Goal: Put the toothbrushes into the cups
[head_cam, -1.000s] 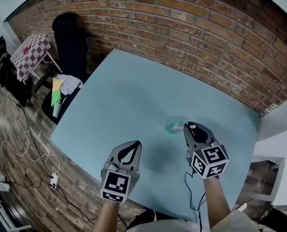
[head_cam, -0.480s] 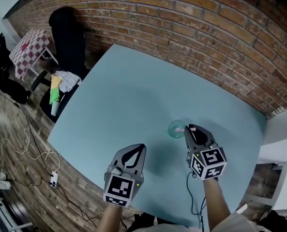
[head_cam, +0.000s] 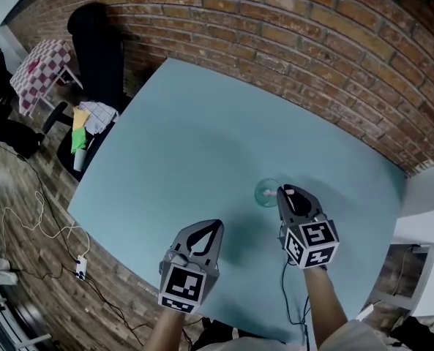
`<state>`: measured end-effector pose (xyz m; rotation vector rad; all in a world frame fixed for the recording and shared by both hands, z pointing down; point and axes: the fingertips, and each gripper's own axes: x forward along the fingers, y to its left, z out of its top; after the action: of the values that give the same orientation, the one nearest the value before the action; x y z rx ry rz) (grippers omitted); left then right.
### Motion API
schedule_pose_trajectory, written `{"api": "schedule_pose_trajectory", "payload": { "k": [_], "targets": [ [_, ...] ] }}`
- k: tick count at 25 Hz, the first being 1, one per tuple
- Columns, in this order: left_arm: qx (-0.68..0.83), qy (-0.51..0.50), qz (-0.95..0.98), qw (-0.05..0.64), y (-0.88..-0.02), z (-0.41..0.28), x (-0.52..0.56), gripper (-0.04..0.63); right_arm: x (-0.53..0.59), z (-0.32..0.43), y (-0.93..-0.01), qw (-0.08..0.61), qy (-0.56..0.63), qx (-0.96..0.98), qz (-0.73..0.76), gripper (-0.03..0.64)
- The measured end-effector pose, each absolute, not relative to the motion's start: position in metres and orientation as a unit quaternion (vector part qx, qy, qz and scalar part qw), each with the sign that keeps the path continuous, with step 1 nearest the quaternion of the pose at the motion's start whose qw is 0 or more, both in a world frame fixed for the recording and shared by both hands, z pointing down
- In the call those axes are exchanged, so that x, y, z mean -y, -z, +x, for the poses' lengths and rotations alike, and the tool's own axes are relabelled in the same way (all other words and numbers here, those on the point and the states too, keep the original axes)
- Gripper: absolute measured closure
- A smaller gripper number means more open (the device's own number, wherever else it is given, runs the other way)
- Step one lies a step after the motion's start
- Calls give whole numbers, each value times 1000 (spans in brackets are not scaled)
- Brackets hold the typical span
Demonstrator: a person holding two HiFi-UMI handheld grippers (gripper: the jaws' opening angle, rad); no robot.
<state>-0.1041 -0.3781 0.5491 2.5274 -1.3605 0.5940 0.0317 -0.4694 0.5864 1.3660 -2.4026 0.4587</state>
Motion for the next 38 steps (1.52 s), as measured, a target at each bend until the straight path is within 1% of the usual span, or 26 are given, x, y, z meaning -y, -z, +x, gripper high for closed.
{"api": "schedule_pose_trajectory", "payload": {
  "k": [5, 14, 27, 29, 38],
  "targets": [
    [455, -207, 858, 115, -556, -99, 375, 577, 467, 32, -593, 162, -174, 842, 485, 563],
    [442, -211, 864, 118, -563, -92, 372, 577, 462, 39, -600, 176, -180, 830, 498, 548],
    [432, -217, 869, 107, -561, -83, 364, 577, 445, 39, -614, 197, -192, 830, 486, 547],
    [433, -216, 868, 106, -560, -82, 363, 577, 445, 38, -615, 196, -198, 831, 482, 532],
    [438, -213, 868, 99, -547, -80, 354, 577, 435, 39, -611, 201, -205, 833, 473, 531]
  ]
}}
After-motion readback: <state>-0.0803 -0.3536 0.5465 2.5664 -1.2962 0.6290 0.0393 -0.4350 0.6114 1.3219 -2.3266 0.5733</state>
